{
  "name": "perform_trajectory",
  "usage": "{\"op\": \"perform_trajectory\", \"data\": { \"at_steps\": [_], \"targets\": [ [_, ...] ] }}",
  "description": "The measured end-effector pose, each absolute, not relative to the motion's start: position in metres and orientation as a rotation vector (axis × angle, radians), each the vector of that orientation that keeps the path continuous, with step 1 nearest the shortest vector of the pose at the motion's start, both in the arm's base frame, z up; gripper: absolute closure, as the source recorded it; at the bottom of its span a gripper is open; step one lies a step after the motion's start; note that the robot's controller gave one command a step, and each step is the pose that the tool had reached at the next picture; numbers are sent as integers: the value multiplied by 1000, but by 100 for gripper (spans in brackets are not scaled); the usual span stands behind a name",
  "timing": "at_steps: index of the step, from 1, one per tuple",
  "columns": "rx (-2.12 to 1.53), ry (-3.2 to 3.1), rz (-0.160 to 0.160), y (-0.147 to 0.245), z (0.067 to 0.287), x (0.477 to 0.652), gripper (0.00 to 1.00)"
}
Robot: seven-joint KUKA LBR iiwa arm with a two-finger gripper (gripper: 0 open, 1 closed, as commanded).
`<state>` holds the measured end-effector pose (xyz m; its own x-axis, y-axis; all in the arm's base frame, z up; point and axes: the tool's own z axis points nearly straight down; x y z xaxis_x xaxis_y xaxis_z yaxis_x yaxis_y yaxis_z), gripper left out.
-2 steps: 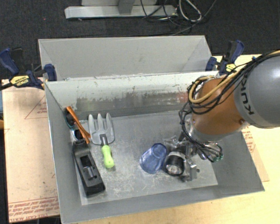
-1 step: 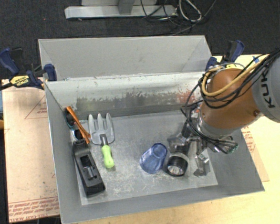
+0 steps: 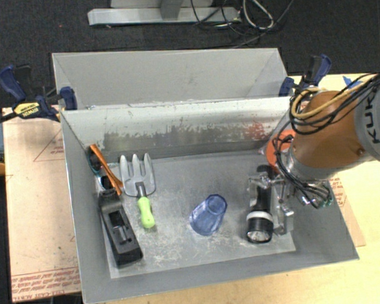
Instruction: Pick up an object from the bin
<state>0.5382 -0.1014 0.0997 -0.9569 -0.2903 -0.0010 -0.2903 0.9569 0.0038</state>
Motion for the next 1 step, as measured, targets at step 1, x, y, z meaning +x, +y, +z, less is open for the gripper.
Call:
{"op": "perform_trajectory", "data": {
  "at_steps": [1],
  "targets": [
    [-1340,2834,1,9,73,553,0]
  ]
}}
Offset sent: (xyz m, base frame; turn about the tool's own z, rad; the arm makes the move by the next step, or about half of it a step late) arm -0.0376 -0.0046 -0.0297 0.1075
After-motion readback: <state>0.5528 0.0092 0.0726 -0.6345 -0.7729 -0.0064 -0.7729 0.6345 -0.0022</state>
